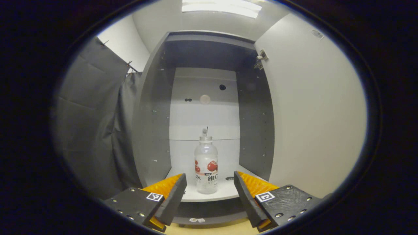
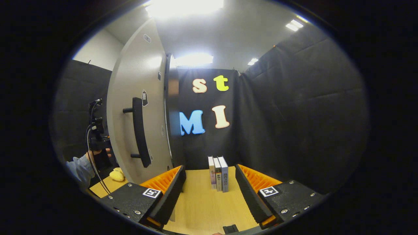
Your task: Open the cabinet door with the right hand, grasp the bottle in the cabinet with the left hand and place it on the coaster, then close the cabinet door with the right hand.
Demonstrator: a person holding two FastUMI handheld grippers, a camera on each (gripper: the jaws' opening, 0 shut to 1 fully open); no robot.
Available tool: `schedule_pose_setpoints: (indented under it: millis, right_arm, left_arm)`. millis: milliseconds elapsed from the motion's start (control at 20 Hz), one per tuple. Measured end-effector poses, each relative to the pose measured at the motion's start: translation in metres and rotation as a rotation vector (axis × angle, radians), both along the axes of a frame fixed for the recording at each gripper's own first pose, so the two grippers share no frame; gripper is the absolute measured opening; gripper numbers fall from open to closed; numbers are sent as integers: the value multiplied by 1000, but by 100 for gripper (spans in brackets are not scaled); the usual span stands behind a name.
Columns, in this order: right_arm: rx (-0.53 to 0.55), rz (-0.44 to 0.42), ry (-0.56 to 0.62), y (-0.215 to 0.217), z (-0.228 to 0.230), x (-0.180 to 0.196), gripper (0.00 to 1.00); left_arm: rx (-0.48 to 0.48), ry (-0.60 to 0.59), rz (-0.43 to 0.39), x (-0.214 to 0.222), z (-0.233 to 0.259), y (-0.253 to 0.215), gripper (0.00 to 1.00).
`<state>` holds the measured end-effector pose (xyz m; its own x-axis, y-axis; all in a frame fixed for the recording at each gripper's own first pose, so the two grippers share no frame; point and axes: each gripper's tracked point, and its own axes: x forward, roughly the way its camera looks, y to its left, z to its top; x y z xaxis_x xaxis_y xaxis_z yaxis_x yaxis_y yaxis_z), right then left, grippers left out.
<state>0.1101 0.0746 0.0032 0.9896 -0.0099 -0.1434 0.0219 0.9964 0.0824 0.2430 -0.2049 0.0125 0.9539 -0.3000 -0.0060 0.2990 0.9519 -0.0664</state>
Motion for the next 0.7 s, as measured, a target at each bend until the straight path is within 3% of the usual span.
schedule_pose_setpoints:
  millis: [300,700]
  right_arm:
    - [3,-85,55,-5,-17,-4,94]
    - [-13,-132,88,1,-31,-7,94]
  left_arm:
    - [-7,53,-37,68,-27,-12,87]
    - [21,109,-30,132,-60,-27,85]
